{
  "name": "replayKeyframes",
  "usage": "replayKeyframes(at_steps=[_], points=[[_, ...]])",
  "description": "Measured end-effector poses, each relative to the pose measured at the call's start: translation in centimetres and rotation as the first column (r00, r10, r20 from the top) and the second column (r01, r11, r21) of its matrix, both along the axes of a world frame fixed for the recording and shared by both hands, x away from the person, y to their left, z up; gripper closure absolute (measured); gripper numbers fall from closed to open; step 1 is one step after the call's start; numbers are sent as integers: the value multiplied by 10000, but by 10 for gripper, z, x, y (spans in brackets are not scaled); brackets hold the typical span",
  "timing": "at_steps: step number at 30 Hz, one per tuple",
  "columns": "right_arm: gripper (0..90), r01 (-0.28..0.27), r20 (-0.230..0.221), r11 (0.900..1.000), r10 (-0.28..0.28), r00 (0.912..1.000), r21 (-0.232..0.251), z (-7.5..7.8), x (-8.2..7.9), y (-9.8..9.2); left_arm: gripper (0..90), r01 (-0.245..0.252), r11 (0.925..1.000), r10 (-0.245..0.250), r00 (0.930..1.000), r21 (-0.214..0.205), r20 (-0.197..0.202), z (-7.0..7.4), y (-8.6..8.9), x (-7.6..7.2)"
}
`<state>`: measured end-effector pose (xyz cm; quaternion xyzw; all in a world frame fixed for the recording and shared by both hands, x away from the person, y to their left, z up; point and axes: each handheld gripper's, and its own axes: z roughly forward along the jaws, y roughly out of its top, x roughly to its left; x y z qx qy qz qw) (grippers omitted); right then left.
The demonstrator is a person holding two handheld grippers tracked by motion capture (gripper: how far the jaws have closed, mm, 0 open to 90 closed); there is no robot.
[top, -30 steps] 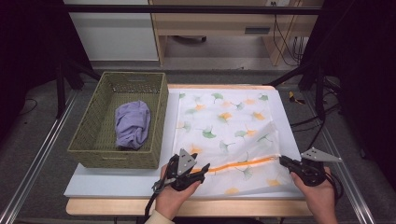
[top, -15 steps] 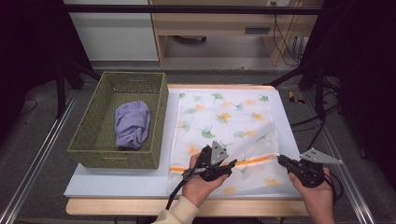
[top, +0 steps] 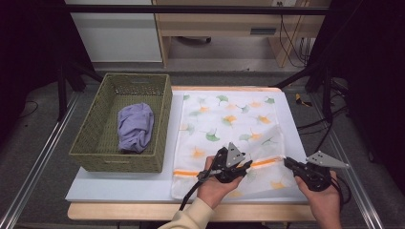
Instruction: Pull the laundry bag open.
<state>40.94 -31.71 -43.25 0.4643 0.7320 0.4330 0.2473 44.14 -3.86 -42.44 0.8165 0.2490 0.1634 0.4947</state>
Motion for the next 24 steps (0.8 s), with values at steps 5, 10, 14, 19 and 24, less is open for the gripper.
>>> replayKeyframes(at_steps=[5, 10, 14, 19, 24], points=[[856, -98, 91, 9999, 97, 9999, 92, 1, -1, -1, 715, 438, 9990, -438, 9990, -44, -22, 1, -15, -2], [856, -168, 166, 9998, 166, 9997, 123, 1, -3, -1, 764, 990, 9948, -989, 9951, 235, -28, -2, -32, -4], [856, -188, 252, 9997, 185, 9995, 136, 2, -4, 0, 801, 1136, 9932, -1134, 9935, 242, -106, -2, -39, -2], [856, -282, 327, 9996, 281, 9991, 35, 3, -5, 1, 834, 1279, 9914, -1276, 9917, 274, -135, -2, -50, 1], [856, -338, 413, 9994, 333, 9986, 111, 4, -7, 1, 855, 1373, 9890, -1370, 9905, 547, -97, -6, -64, 5]])
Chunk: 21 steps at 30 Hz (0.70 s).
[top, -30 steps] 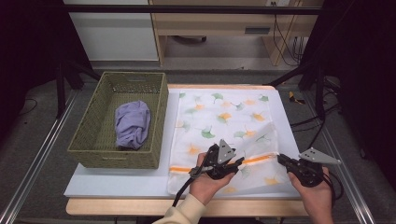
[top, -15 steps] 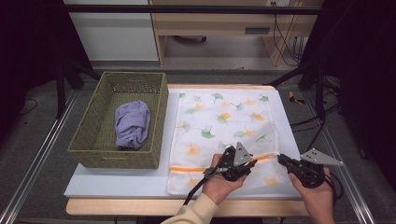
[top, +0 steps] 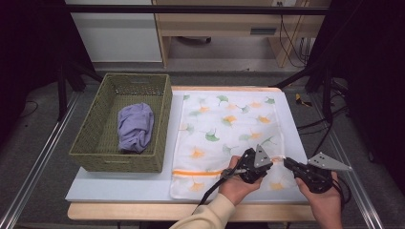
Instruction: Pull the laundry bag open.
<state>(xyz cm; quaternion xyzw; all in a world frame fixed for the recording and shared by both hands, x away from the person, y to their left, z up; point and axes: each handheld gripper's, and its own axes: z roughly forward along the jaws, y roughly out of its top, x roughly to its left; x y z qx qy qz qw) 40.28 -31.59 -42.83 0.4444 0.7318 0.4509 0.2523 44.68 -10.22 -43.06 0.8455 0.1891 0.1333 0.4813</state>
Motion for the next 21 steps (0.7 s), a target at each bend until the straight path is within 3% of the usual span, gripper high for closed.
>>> replayKeyframes(at_steps=[10, 21], points=[[857, -100, 76, 9999, 99, 9999, 39, 2, -2, 0, 822, -111, 9998, 110, 9999, -142, -84, -9, -5, 10], [859, -214, 63, 9998, 214, 9998, -56, 2, -2, 3, 797, 226, 9996, -229, 9995, -138, -228, -16, -12, 15]])
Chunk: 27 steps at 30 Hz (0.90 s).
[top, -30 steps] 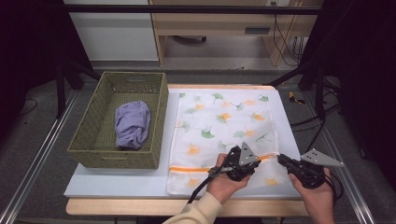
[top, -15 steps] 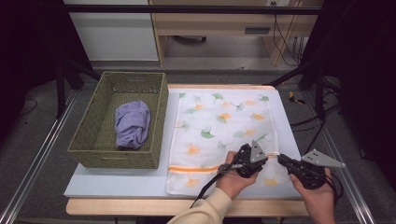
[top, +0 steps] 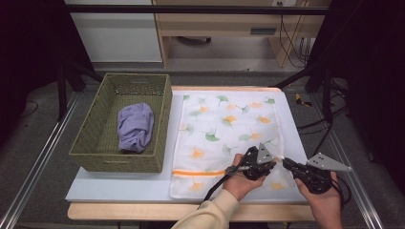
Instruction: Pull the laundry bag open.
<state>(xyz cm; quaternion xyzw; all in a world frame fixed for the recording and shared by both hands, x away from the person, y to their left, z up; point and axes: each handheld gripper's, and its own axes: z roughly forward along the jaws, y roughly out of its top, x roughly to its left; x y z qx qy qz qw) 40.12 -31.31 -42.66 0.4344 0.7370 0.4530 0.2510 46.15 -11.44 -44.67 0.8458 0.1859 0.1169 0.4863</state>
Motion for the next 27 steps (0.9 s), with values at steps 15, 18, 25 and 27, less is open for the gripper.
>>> replayKeyframes(at_steps=[15, 18, 25, 27], points=[[859, 81, -169, 10000, -80, 9998, 29, -1, 0, -1, 883, -244, 9995, 239, 9994, 187, 250, -1, -1, -7], [858, 61, -174, 10000, -61, 9998, -9, -2, 1, -1, 871, -199, 9995, 190, 9991, 247, 370, -1, -1, -8], [859, 44, -260, 10000, -46, 9997, -89, -3, 1, 0, 824, -43, 9984, 10, 9983, 565, 584, -2, -5, -10], [858, 47, -280, 10000, -48, 9996, -20, -3, 1, -1, 826, -67, 9986, 30, 9975, 517, 705, 0, -5, -12]])
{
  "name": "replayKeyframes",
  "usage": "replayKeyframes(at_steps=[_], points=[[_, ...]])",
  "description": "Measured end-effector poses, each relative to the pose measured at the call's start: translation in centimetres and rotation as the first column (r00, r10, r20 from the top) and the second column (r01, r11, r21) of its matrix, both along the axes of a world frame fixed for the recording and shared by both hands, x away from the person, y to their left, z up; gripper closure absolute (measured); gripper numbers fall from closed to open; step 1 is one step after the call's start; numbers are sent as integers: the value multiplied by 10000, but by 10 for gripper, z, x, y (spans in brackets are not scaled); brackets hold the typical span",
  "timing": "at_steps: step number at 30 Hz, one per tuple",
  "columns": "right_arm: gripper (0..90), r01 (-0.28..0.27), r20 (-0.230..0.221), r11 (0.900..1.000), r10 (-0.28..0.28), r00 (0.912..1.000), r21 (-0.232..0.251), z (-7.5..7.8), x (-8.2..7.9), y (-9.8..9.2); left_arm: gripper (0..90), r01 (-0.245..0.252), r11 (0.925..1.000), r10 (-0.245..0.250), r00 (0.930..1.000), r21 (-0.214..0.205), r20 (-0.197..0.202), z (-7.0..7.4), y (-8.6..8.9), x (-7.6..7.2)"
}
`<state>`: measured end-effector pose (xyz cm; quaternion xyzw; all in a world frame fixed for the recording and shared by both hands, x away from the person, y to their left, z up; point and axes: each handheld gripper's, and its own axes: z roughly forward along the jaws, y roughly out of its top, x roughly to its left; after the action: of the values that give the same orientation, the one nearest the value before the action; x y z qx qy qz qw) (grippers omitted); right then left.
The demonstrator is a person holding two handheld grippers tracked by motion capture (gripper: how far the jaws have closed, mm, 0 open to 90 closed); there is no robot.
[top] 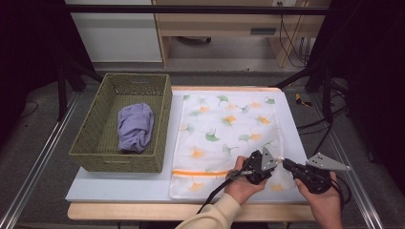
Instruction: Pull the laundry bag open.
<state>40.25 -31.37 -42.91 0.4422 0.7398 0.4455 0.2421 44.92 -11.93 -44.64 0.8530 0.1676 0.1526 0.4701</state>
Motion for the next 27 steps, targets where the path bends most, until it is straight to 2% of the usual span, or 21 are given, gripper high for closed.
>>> replayKeyframes(at_steps=[8, 9, 15, 20, 21, 25, 27], points=[[858, -63, -25, 10000, 63, 10000, -43, 0, 0, 2, 824, 79, 9997, -82, 9999, 237, 101, 1, -3, -2], [858, -52, -24, 10000, 51, 10000, -84, -1, 0, 2, 830, 75, 9998, -75, 10000, 205, -45, 0, -3, 0], [858, -36, -71, 10000, 36, 10000, -10, -1, 1, 1, 822, -129, 9999, 128, 9998, -64, -155, 0, 3, 2], [858, -113, -32, 9999, 113, 9999, -29, 0, 0, 2, 821, -139, 9998, 136, 9996, -134, -256, -1, 4, 6], [858, -120, -44, 9999, 120, 9999, -18, 0, 0, 2, 818, -93, 9995, 82, 9993, -291, -378, -2, 3, 7], [859, -136, -84, 9999, 136, 9999, 3, -1, 0, 3, 811, 4, 9999, -7, 9997, -126, -232, -4, -1, 6], [859, -152, -107, 9999, 152, 9998, -9, -1, 0, 3, 814, -47, 9997, 41, 9996, -236, -287, -4, -1, 7]])
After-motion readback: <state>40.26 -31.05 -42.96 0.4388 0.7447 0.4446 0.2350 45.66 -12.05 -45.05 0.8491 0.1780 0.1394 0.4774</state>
